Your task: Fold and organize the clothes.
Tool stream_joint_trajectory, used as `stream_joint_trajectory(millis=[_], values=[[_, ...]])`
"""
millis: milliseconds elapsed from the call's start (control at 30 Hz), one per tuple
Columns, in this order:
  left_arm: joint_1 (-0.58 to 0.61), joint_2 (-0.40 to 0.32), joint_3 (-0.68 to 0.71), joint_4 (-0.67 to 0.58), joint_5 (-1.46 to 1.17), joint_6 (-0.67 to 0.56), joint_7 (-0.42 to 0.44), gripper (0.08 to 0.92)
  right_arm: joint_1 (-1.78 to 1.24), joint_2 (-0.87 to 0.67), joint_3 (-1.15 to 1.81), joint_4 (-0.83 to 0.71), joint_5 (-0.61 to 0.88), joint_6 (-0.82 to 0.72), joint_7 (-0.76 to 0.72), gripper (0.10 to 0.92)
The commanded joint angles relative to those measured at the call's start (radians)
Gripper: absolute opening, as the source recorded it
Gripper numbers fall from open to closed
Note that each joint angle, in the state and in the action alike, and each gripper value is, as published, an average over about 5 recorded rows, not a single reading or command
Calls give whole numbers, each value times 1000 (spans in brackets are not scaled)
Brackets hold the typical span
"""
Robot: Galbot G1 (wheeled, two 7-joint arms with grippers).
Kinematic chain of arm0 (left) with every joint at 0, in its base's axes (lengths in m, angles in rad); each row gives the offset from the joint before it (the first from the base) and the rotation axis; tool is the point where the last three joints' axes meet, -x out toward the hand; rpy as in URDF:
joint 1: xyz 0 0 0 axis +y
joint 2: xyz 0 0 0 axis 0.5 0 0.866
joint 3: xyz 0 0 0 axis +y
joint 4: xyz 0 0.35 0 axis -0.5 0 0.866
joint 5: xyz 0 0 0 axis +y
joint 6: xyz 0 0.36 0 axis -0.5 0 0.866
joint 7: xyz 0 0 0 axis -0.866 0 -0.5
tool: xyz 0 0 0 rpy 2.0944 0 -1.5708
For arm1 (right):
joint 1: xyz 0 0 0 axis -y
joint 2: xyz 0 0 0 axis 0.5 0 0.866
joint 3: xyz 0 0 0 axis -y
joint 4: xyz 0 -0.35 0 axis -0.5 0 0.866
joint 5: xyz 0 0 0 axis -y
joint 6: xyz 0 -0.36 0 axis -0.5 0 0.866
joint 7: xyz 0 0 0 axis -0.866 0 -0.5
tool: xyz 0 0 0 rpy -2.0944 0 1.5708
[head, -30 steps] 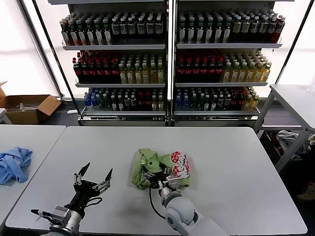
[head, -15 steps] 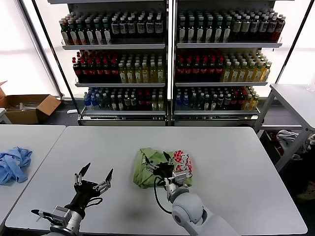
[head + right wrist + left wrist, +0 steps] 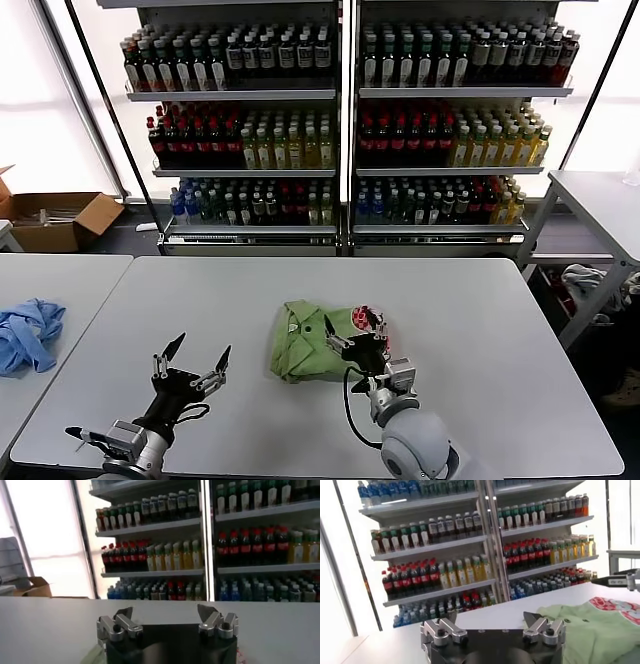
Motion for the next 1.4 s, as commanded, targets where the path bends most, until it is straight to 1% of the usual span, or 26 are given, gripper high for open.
stream_joint_trajectory(millis=[33,167,300,467,633,733,833,1033,1267,1400], values=[[2,0,0,-3,1,1,1,823,-33,-15,45,-32,136,-95,61,823],[7,1,-3,-3,2,-1,0,823,19,24,41,-85,171,-139,76,823],[6,-1,-1,-6,2,-1,0,823,56,51,31,-147,169,-166,64,823],[6,-1,0,-5,3,-2,0,823,66,58,24,-227,111,-166,15,823],[6,0,-1,-4,3,-3,0,823,48,47,18,-247,35,-151,-45,823],[6,-1,0,-6,4,-3,0,823,44,42,22,-245,-6,-117,-67,823],[6,-2,0,-6,4,-3,0,823,43,34,31,-225,-59,-61,-90,823],[8,-3,0,-8,5,-3,0,823,44,5,53,-134,-127,36,-144,823],[14,-3,-5,-14,6,-4,-1,823,-1,-59,79,13,-126,62,-165,823],[22,-3,-9,-23,5,-6,-2,823,-81,-108,127,122,-116,61,-120,823]])
